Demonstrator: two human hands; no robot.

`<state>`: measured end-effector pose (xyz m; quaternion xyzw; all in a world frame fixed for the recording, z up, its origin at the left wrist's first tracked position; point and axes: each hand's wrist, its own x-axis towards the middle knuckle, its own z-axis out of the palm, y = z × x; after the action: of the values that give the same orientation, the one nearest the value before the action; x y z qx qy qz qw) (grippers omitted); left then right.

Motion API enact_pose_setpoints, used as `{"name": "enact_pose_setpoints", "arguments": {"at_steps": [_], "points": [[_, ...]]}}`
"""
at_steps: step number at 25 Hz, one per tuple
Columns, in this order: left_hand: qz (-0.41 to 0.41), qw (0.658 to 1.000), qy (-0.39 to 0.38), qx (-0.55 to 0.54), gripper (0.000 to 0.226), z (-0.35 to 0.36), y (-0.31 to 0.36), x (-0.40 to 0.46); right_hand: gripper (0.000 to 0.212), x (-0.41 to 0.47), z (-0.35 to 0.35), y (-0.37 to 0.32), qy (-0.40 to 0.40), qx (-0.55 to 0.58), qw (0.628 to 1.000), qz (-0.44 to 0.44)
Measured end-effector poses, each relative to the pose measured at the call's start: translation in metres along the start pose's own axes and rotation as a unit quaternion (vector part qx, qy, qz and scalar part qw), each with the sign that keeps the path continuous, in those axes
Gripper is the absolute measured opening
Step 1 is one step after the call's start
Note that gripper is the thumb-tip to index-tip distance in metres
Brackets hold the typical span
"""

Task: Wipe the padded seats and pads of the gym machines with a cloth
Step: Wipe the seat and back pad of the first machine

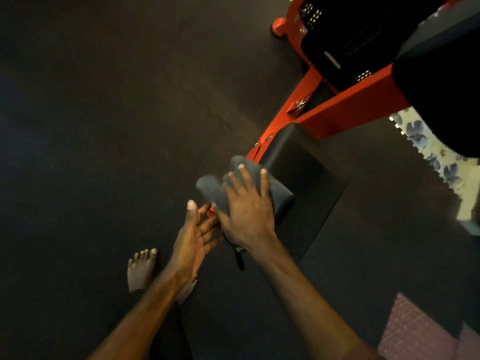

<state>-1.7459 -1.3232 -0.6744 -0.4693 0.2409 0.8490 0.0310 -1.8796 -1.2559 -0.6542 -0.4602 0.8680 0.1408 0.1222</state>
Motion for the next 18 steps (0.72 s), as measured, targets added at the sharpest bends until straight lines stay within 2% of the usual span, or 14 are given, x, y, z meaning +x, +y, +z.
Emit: {"name": "enact_pose_setpoints", "arguments": {"at_steps": [2, 4, 6, 8, 9, 11, 12, 15, 16, 18], "points": [[-0.005, 1.0, -0.011, 0.022, 0.072, -0.002, -0.009, -0.006, 0.066, -0.011, 0.003, 0.007, -0.018, -0.024, 0.987, -0.158], [-0.028, 0.995, -0.013, 0.091, 0.08, -0.002, -0.023, -0.019, 0.065, -0.002, -0.009, 0.033, -0.048, -0.039, 0.97, -0.235], [-0.017, 0.98, -0.011, 0.198, 0.092, -0.003, -0.04, -0.019, 0.064, 0.032, -0.02, 0.047, -0.083, -0.071, 0.976, -0.19], [0.022, 0.945, -0.016, 0.326, 0.081, 0.006, -0.042, -0.02, 0.062, 0.049, -0.023, 0.047, -0.095, -0.09, 0.977, -0.171], [0.041, 0.937, -0.019, 0.346, 0.072, 0.013, -0.038, -0.022, 0.062, 0.048, -0.018, 0.05, -0.091, -0.081, 0.969, -0.213], [0.073, 0.946, -0.022, 0.314, 0.059, 0.031, -0.026, -0.032, 0.065, 0.045, -0.015, 0.071, -0.107, -0.048, 0.941, -0.317], [0.097, 0.945, -0.017, 0.313, 0.062, 0.036, -0.026, -0.034, 0.069, 0.055, -0.022, 0.084, -0.116, -0.039, 0.935, -0.332], [0.137, 0.942, 0.029, 0.305, 0.079, 0.047, -0.032, -0.033, 0.079, 0.094, -0.039, 0.099, -0.127, -0.069, 0.961, -0.236], [0.138, 0.942, 0.038, 0.304, 0.088, 0.049, -0.031, -0.031, 0.078, 0.094, -0.04, 0.097, -0.127, -0.079, 0.958, -0.244], [0.145, 0.93, 0.075, 0.328, 0.113, 0.056, -0.023, -0.028, 0.069, 0.083, -0.033, 0.102, -0.13, -0.059, 0.934, -0.329]]}}
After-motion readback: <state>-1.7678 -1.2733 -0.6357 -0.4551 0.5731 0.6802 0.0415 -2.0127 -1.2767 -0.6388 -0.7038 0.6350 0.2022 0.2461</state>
